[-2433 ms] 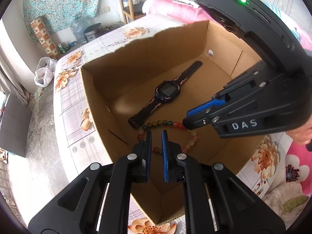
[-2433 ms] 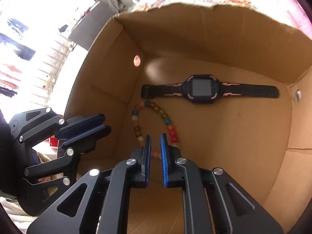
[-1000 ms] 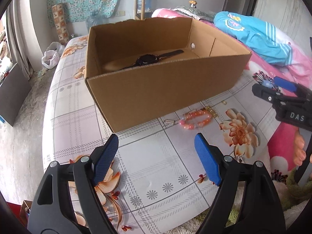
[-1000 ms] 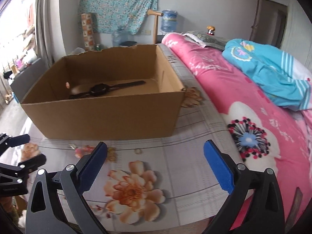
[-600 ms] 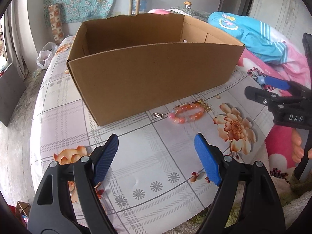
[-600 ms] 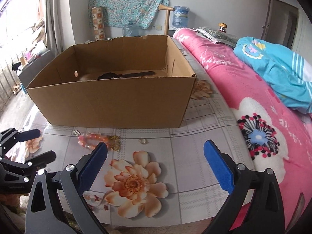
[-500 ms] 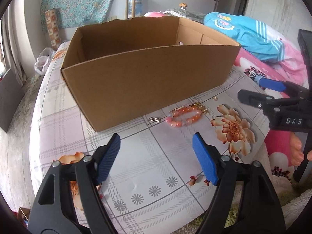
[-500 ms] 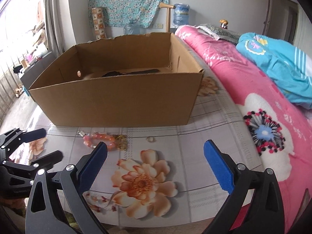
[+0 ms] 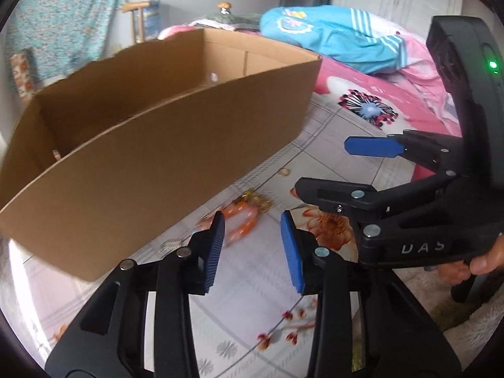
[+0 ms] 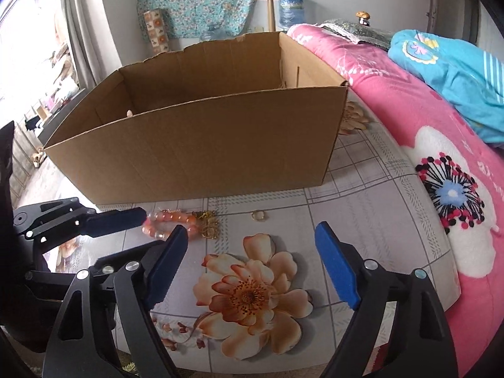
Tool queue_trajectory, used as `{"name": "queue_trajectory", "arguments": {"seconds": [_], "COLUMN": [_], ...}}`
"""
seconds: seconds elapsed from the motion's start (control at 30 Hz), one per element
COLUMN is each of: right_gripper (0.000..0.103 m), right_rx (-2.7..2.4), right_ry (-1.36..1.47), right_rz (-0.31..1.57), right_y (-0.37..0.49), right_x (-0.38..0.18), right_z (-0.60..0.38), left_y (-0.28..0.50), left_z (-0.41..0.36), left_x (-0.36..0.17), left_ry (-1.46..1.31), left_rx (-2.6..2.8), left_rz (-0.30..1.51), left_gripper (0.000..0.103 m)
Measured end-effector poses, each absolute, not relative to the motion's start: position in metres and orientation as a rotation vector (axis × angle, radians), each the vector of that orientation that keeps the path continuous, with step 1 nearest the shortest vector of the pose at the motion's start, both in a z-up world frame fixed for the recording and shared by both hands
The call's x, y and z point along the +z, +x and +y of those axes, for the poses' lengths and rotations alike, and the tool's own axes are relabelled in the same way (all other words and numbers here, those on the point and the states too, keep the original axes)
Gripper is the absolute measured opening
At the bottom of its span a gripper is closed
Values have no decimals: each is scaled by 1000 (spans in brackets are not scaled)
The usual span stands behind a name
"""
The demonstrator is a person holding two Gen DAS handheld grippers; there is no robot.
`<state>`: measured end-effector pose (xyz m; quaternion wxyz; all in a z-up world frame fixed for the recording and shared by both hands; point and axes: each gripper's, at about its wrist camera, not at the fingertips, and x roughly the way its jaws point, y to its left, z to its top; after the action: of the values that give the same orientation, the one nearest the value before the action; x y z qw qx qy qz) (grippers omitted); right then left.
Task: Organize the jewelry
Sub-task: 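Lower the left tool onto the small gold spring clasp beside the pink bracelet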
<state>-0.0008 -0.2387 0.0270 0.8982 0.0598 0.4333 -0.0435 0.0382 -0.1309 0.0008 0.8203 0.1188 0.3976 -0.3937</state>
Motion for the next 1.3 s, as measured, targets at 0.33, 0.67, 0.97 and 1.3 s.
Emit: {"name": "queue_trajectory", "arguments": {"seconds": [0.33, 0.67, 0.97, 1.3], "right_gripper": [79, 74, 66, 61], "right_rx": [-81, -22, 29, 46], "right_ry": [174, 179, 167, 158], "right_rz": [882, 881, 891, 905], "right_y": [-1, 1, 6, 12], "right_x": [22, 15, 10, 10], "right_z": [-258, -260, -251, -246], "left_y": [51, 36, 38, 71], "left_z": [-126, -79, -48, -74], "left_x": [-25, -25, -14, -9], "left_ry": [201, 227, 220, 118], "left_rx": [-853, -741, -614, -583], "left_rz": [1052, 1125, 1099, 1015], "left_gripper": [28, 28, 28, 28]}}
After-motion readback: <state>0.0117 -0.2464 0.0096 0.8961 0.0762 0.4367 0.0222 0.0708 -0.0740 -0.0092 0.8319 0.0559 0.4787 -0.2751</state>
